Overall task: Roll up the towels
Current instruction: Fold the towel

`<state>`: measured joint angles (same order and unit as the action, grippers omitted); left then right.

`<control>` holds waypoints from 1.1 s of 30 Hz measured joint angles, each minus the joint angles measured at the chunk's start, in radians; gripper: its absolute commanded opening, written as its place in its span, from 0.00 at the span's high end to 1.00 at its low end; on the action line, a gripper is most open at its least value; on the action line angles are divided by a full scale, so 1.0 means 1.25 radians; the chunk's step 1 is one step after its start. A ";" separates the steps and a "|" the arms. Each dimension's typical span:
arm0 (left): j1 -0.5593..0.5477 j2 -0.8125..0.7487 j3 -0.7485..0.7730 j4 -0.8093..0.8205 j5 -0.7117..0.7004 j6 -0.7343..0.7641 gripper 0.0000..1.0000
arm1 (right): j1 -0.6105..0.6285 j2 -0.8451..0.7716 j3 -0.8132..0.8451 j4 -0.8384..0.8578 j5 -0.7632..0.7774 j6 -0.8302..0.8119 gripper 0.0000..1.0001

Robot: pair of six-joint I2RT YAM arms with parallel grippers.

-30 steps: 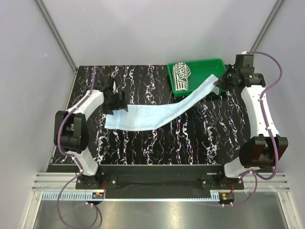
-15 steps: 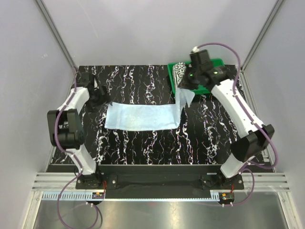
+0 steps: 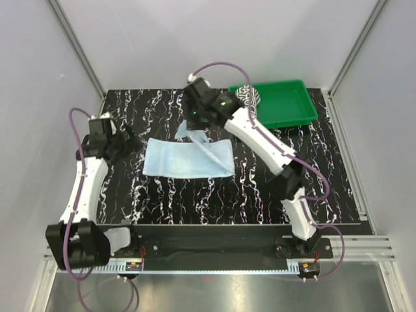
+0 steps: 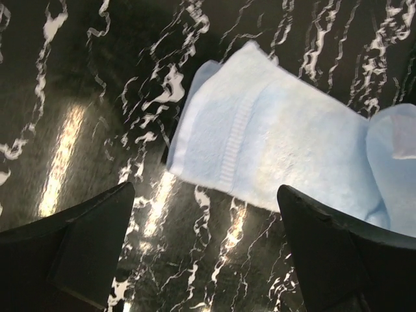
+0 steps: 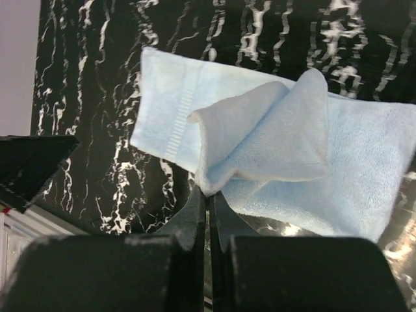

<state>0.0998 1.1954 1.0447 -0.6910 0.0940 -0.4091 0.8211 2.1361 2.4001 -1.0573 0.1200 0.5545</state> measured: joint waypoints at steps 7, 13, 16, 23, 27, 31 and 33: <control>0.052 -0.074 -0.147 0.052 0.022 -0.036 0.01 | 0.085 0.099 0.062 0.017 0.003 0.004 1.00; 0.074 -0.077 -0.147 0.095 0.040 -0.051 0.01 | 0.118 0.104 0.018 0.093 0.034 0.033 1.00; 0.078 -0.085 -0.148 0.100 0.042 -0.051 0.01 | 0.123 0.110 0.019 0.145 0.058 0.043 1.00; 0.089 -0.105 -0.148 0.101 0.041 -0.054 0.01 | 0.155 0.142 0.014 0.270 0.083 0.049 0.86; 0.098 -0.105 -0.148 0.099 0.033 -0.054 0.01 | 0.181 0.202 0.005 0.319 0.057 0.068 0.28; 0.122 -0.102 -0.148 0.099 0.027 -0.054 0.01 | 0.195 0.247 -0.068 0.336 0.020 0.071 0.24; 0.133 -0.098 -0.148 0.097 0.027 -0.054 0.01 | 0.198 0.249 -0.121 0.341 0.013 0.073 0.20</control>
<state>0.2661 1.0733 0.8597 -0.5697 0.1276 -0.4767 1.0683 2.4470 2.2486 -0.6312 0.1368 0.6460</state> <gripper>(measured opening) 0.984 0.769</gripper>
